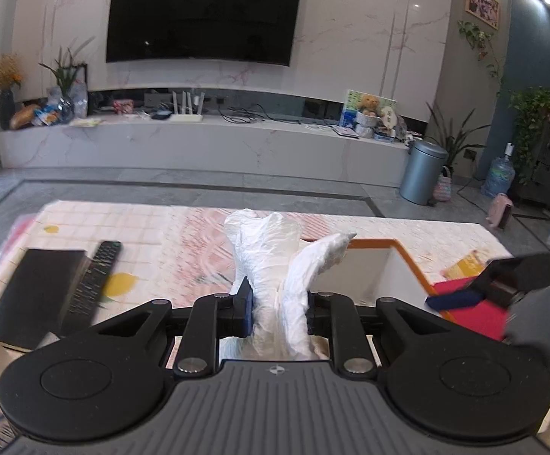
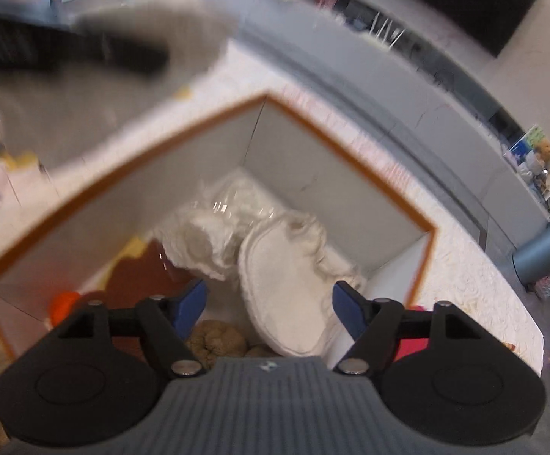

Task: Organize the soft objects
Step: 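Lower the white cloth into the shoebox with both tools and release it, then move both tools back to the yellow snack bag and pink crocheted pouch, then grasp the yellow snack bag with the left tool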

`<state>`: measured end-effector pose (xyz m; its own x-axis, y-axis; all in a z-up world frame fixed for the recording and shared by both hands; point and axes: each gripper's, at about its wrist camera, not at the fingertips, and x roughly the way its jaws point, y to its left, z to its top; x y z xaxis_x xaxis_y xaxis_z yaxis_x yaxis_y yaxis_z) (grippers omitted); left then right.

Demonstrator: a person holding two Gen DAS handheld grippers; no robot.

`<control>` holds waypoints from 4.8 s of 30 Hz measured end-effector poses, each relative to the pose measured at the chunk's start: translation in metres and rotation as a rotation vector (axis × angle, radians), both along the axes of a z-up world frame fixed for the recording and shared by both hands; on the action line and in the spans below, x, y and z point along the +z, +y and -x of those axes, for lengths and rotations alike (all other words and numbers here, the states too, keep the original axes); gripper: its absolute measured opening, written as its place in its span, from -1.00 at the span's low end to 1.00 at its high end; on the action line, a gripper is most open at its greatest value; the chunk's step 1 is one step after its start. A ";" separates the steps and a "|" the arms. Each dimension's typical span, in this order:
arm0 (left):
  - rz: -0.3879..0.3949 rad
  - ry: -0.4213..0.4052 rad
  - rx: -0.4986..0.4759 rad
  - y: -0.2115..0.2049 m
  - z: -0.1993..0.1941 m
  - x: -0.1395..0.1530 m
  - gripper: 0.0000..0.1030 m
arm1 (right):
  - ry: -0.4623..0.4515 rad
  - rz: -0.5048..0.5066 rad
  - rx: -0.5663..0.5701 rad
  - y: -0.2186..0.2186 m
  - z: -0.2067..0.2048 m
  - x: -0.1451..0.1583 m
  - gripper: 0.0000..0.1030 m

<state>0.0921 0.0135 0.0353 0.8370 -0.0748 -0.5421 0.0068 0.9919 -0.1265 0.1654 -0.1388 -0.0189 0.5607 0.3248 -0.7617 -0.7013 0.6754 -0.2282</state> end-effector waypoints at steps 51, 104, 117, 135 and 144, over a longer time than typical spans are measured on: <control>0.103 0.076 0.169 -0.145 -0.068 0.018 0.74 | -0.272 -0.548 -0.685 -0.315 -0.017 0.063 0.64; -0.166 0.008 0.016 -0.373 -0.156 -0.169 0.25 | 0.061 -0.785 -0.975 -0.405 -0.124 -0.097 0.63; 0.014 -0.124 0.128 -0.360 -0.127 -0.151 -0.14 | -0.106 -0.501 -0.854 -0.367 -0.137 -0.126 0.95; 0.097 -0.138 0.165 -0.350 -0.132 -0.138 0.31 | -0.162 -0.255 -0.526 -0.321 -0.139 -0.144 0.95; 0.030 -0.069 0.173 -0.354 -0.138 -0.150 0.05 | -0.120 -0.334 -0.534 -0.320 -0.154 -0.159 0.95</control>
<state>0.2305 -0.3408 -0.1143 0.8741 0.0579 -0.4823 -0.1535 0.9749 -0.1611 0.3198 -0.4591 -0.1778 0.7857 0.1861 -0.5899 -0.2312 0.9729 -0.0011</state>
